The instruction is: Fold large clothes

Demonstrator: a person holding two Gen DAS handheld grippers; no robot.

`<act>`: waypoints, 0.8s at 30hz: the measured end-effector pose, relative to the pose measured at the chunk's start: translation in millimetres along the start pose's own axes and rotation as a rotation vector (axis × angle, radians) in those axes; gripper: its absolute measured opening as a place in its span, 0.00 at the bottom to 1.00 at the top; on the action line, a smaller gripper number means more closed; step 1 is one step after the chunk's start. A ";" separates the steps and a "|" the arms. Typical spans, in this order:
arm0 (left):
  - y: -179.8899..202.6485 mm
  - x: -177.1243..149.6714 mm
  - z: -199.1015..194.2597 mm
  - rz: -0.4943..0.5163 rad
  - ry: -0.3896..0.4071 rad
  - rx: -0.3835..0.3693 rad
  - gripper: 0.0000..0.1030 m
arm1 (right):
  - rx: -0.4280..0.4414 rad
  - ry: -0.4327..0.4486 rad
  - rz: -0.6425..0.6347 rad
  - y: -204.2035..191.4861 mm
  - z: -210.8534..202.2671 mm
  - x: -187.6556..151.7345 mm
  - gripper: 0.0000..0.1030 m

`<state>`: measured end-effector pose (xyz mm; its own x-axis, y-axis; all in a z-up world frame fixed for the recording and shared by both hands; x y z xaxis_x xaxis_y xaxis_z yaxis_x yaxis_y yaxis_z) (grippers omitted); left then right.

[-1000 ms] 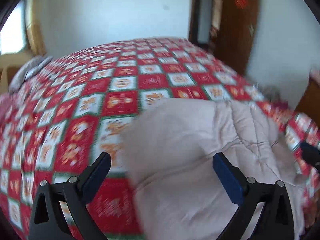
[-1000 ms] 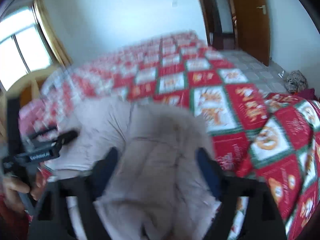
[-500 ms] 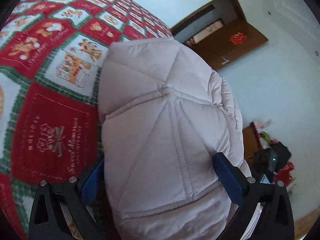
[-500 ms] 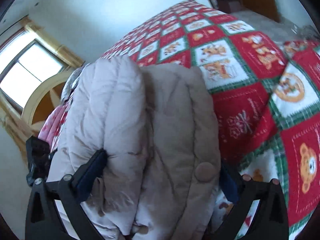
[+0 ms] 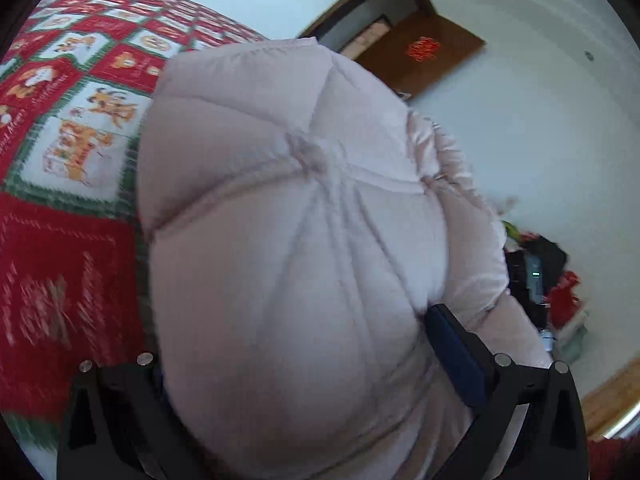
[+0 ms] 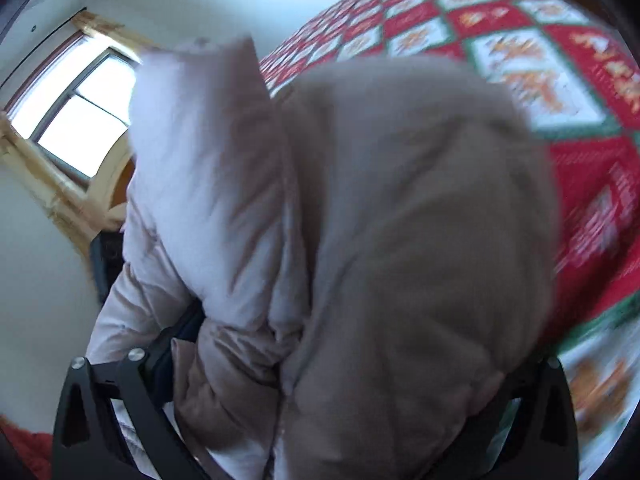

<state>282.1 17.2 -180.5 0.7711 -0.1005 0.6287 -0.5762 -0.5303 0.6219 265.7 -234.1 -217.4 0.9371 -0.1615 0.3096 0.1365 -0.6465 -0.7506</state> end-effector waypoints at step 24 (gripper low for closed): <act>245.6 45.0 32.9 0.281 0.017 -0.371 0.99 | 0.002 0.523 -0.014 -63.6 -313.0 -125.9 0.76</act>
<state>184.2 -145.3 -14.7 0.5688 -0.1812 0.8023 -0.8223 -0.1471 0.5497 38.4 -406.0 -25.9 0.6496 -0.5042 0.5691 0.1488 -0.6497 -0.7455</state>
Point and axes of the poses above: each gripper's, at about its wrist camera, not at the fingertips, and z roughly the way its jaws point, y to its right, x to its top, the point moved 2 cm from there along z, roughly the way its jaws point, and after that the axes turned 8 degrees about z, right-handed, at the moved point
